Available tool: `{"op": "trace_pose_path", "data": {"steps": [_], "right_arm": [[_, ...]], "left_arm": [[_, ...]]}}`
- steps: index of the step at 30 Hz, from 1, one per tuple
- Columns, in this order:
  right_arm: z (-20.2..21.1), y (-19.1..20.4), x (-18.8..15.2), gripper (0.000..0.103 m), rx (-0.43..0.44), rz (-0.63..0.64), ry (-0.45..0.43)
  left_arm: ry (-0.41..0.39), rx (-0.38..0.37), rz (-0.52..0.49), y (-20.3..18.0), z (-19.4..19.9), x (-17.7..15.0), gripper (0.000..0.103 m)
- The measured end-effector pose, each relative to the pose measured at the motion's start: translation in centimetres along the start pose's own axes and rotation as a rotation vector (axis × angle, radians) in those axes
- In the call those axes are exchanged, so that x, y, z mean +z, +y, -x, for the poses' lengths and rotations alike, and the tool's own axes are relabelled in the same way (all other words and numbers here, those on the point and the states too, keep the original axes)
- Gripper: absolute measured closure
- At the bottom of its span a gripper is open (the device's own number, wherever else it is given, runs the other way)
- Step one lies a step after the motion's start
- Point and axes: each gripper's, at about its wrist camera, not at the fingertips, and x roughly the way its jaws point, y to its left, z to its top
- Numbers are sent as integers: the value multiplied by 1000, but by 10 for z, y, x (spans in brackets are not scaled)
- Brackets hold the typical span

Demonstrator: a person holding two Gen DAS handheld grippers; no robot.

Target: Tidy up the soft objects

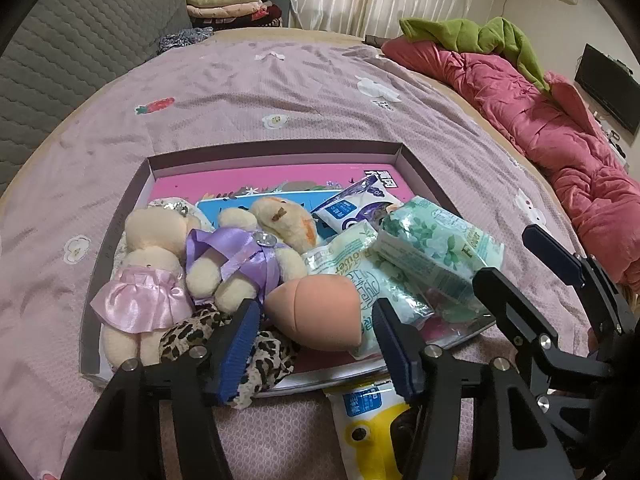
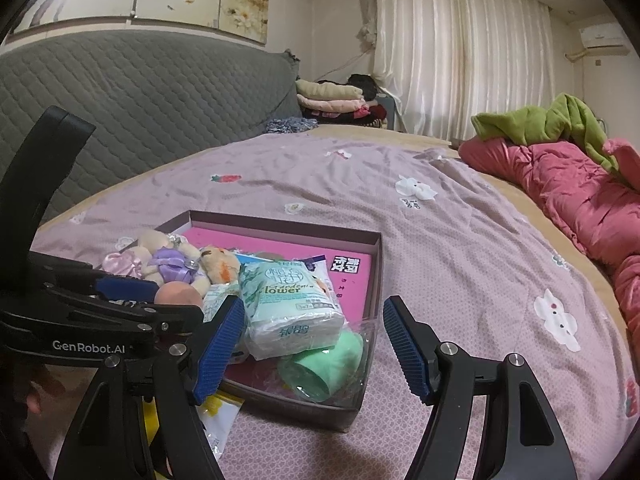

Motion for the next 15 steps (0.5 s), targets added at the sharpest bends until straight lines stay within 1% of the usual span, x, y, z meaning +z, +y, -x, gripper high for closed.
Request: {"op": "trace_pose_path", "data": {"steps": [3, 8, 15], "right_arm": [[2, 0, 0, 29, -2, -4, -7], [8, 3, 1, 29, 5, -9, -24], [11, 3, 1, 27, 4, -17, -32]], "left_arm": [[-7, 4, -1, 0, 3, 0, 41], [-18, 2, 9, 2, 9, 0, 41], [-44, 28, 9, 2, 19, -1, 40]]}}
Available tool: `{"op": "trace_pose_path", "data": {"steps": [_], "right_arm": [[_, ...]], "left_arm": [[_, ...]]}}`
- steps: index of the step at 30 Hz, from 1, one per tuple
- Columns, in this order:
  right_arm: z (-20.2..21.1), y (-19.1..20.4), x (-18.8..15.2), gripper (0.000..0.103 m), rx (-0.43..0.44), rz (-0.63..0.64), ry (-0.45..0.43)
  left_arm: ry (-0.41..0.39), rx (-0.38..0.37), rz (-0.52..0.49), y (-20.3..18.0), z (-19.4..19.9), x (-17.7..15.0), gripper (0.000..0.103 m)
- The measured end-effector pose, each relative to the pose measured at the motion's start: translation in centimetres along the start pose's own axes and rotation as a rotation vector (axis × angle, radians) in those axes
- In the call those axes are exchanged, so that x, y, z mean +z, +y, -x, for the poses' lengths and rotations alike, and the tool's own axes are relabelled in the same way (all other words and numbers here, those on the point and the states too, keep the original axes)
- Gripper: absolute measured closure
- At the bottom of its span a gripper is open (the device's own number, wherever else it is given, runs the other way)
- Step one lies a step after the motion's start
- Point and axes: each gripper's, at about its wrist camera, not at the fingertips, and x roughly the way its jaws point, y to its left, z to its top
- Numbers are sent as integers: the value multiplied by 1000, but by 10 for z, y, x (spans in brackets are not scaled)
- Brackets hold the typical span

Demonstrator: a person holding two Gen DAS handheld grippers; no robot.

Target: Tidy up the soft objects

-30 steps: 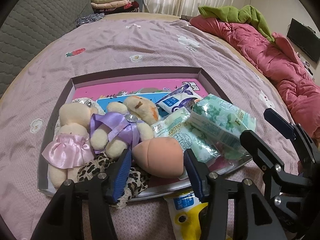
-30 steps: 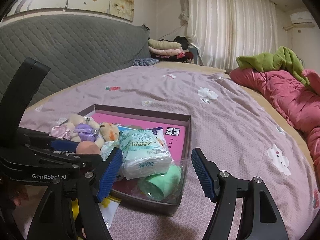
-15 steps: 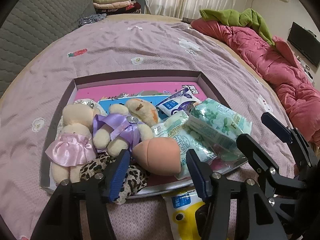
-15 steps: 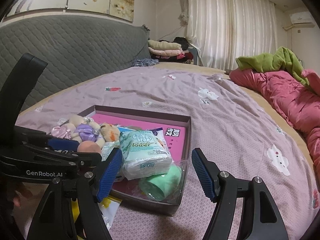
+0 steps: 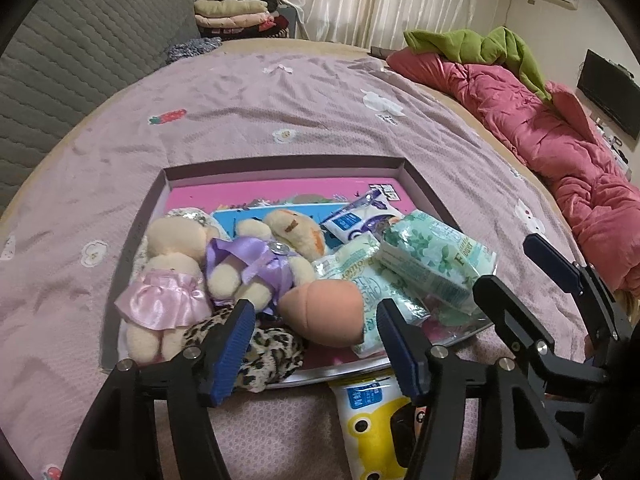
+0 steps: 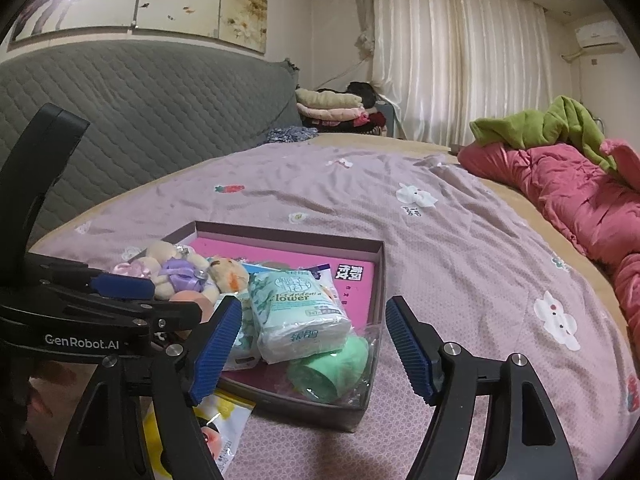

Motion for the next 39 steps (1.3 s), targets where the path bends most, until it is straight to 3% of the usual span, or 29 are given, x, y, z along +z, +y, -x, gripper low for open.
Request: {"op": "trace_pose_path", "data": {"steps": [10, 18, 29, 39], "right_arm": [[12, 3, -1, 27, 10, -28, -16], [25, 10, -6, 27, -15, -50, -19], [41, 45, -16, 27, -38, -27, 16], [66, 65, -19, 27, -69, -39, 6]], "left_arm": [[-29, 12, 15, 6, 15, -5, 38], [-38, 67, 27, 12, 28, -17, 38], [-15, 111, 58, 29, 44, -52, 38], [-59, 137, 80, 44, 73, -61, 38]]}}
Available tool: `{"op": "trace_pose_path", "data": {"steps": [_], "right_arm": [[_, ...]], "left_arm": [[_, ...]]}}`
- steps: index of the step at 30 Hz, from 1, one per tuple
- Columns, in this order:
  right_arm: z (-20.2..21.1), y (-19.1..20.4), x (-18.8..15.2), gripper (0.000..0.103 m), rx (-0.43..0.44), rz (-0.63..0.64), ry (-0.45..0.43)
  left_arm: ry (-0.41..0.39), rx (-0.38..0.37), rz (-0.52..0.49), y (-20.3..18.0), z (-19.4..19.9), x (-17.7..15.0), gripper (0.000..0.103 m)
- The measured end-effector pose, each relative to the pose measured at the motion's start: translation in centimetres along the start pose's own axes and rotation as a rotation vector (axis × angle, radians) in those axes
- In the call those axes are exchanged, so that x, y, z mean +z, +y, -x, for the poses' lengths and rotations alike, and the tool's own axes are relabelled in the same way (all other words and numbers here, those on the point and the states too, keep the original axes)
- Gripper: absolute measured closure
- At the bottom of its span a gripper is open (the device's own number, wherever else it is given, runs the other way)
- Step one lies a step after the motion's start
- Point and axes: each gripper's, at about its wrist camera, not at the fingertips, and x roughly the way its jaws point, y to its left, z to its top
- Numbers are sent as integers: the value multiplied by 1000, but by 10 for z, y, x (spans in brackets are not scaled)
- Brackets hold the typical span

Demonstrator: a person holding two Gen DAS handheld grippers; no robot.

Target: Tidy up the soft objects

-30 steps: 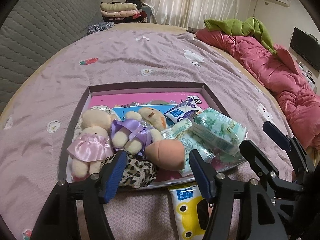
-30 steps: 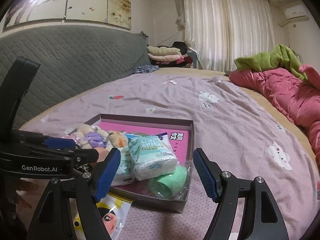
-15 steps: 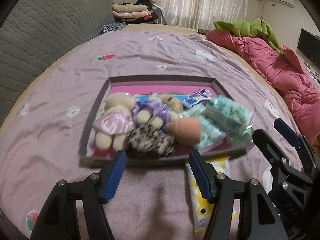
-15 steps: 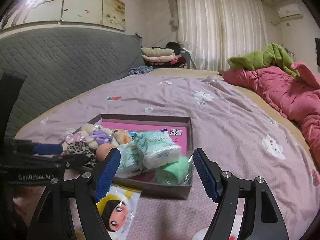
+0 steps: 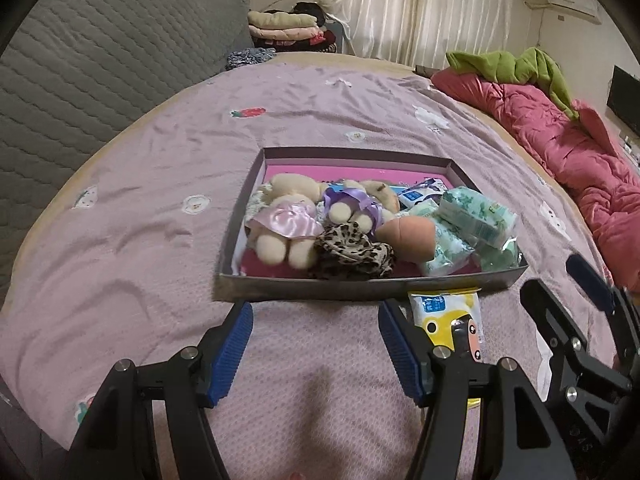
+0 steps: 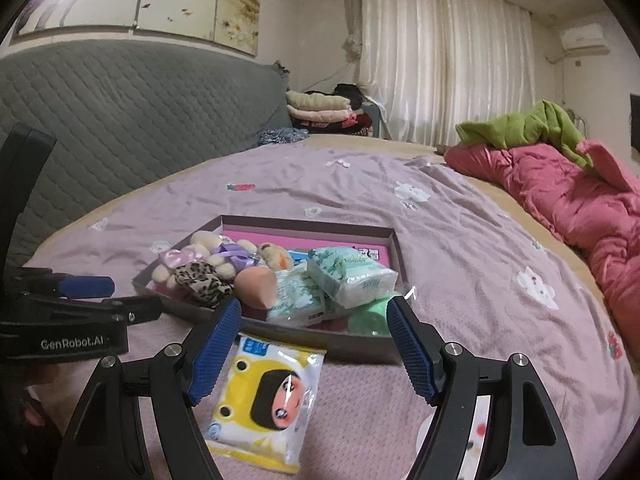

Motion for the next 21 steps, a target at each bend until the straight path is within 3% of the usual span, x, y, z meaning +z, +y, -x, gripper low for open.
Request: {"op": "trace_pose_path", "data": {"steps": [21], "right_arm": [[31, 18, -27, 26, -55, -39, 114]], "left_arm": [[18, -4, 8, 19, 25, -36, 38]]}}
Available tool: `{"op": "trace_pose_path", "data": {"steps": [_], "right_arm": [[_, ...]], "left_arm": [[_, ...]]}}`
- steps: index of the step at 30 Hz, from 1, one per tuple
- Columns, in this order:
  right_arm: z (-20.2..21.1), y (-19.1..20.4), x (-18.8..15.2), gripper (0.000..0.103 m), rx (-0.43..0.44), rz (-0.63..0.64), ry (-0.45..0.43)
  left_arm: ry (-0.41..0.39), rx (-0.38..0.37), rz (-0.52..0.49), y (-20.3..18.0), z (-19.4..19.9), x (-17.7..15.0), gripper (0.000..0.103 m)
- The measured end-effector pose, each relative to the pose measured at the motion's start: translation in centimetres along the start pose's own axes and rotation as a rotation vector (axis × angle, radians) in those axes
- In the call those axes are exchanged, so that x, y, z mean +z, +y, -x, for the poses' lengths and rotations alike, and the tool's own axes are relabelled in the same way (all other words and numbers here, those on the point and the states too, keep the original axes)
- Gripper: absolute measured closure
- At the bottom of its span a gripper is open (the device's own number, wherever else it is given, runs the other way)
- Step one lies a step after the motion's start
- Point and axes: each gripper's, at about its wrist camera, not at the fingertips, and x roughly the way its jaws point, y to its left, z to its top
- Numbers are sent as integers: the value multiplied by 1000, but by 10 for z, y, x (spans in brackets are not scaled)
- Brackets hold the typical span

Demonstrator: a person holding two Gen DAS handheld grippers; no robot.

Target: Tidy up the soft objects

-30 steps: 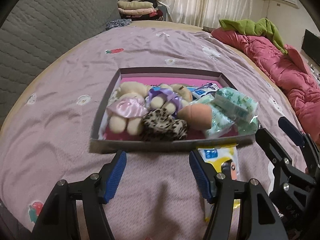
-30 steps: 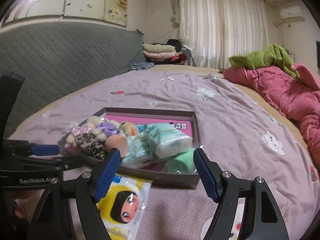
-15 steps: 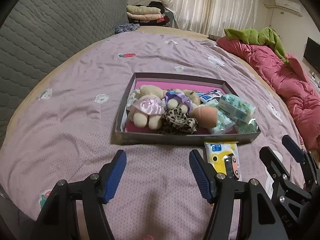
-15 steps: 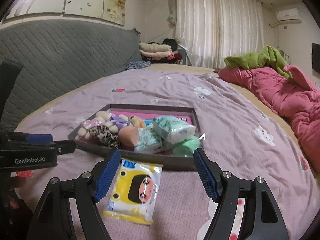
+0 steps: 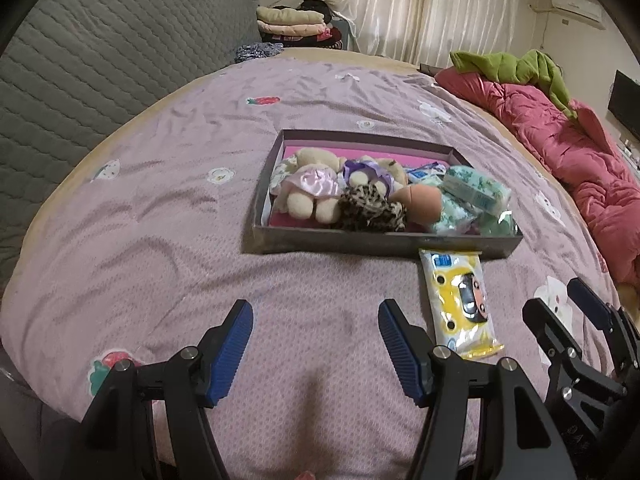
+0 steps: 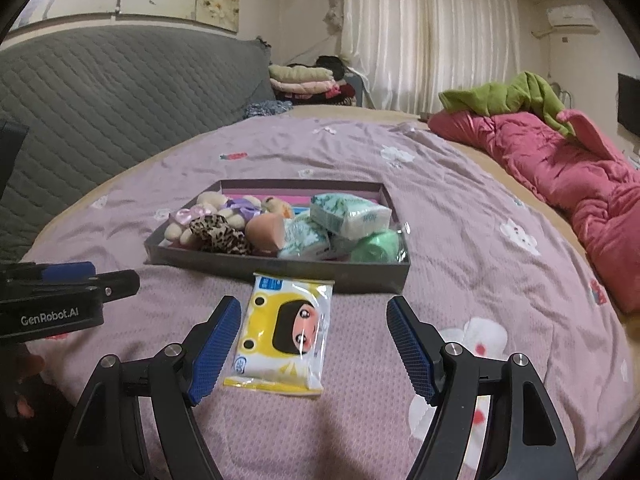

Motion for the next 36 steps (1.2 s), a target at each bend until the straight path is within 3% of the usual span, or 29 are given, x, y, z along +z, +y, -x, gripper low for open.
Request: {"op": "trace_pose_path", "data": {"steps": [36], "right_arm": [[0, 8, -25, 26, 22, -30, 59]], "left_arm": [[23, 9, -52, -13, -5, -32, 38]]}}
